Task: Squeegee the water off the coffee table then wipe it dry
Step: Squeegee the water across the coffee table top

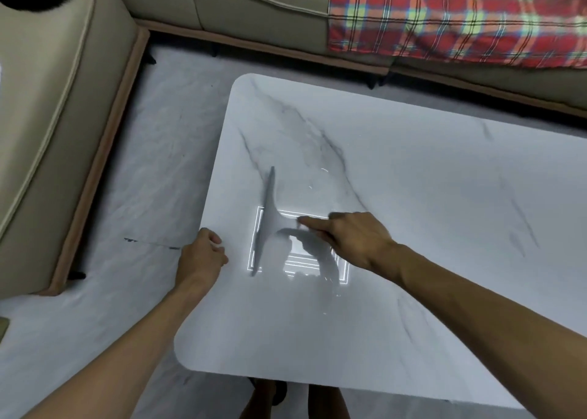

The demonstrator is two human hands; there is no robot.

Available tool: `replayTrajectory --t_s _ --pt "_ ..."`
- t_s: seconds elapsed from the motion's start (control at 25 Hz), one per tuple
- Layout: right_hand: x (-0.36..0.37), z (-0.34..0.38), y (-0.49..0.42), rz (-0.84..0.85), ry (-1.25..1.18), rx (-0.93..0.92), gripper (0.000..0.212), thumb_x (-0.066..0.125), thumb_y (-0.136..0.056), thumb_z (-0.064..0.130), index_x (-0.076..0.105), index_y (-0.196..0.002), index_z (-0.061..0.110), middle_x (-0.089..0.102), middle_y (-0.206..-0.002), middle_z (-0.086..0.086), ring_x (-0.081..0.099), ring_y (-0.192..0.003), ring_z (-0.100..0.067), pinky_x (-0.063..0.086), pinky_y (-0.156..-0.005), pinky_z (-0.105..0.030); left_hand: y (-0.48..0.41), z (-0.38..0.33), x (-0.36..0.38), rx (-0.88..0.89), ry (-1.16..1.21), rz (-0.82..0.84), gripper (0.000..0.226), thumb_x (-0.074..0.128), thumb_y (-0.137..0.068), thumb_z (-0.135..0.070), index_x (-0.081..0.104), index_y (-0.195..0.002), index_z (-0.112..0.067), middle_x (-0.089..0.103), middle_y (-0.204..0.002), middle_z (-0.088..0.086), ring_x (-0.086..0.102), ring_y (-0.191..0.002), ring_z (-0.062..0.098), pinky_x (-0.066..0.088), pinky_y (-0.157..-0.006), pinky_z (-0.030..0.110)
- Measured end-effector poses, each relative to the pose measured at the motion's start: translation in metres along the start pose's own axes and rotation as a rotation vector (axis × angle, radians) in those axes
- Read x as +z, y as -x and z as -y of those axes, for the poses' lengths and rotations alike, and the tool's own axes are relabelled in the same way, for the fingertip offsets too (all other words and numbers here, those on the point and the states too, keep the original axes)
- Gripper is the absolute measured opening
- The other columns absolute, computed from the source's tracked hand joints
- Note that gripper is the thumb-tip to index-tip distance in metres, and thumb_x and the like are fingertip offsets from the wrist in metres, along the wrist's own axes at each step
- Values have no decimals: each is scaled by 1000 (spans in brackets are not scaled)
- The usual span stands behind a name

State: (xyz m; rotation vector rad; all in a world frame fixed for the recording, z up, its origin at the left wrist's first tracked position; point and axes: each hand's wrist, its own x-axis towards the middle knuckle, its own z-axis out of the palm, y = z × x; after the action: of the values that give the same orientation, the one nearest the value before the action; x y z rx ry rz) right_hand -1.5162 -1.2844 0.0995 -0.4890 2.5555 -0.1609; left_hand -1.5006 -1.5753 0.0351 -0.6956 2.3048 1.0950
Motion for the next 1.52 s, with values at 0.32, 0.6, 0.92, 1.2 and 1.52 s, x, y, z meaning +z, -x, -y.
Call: replayTrajectory --t_s 0.32,0.6,0.92,1.2,1.52 --pt "6 -72 -21 -30 -17 46 41 23 -102 46 25 -141 59 59 -89 2 63 -83 -28 43 -65 -34 -21 -40 31 29 -245 11 12 53 -90 -11 47 -99 -16 54 -84 0 53 -72 18 35 -52 25" --pt "-22 -164 32 -61 -17 156 41 18 -100 50 21 -139 61 47 -74 10 60 -72 -25 31 -57 -30 -32 -95 87 -35 -237 194 22 53 -83 -6 43 -101 -13 53 -108 10 56 -89 27 38 -62 29" --pt "-28 -134 -73 -76 -93 17 40 27 -102 41 33 -139 55 56 -85 4 61 -82 -29 32 -62 -32 -54 -119 114 -104 -463 241 38 45 -93 -12 44 -128 4 25 -147 31 30 -135 46 32 -109 49" --pt "-28 -194 24 -17 -57 241 41 22 -101 46 28 -141 55 54 -79 7 63 -79 -27 35 -60 -32 -47 -119 105 -42 -474 144 26 37 -98 -24 51 -112 -8 57 -121 19 57 -106 32 48 -90 39" --pt "-91 -200 -92 -169 -306 315 45 30 -104 34 31 -148 29 63 -119 -19 55 -107 -41 46 -85 -44 -48 -147 119 214 -389 107 31 42 -97 -25 42 -66 -27 47 -90 0 53 -86 22 39 -66 28"
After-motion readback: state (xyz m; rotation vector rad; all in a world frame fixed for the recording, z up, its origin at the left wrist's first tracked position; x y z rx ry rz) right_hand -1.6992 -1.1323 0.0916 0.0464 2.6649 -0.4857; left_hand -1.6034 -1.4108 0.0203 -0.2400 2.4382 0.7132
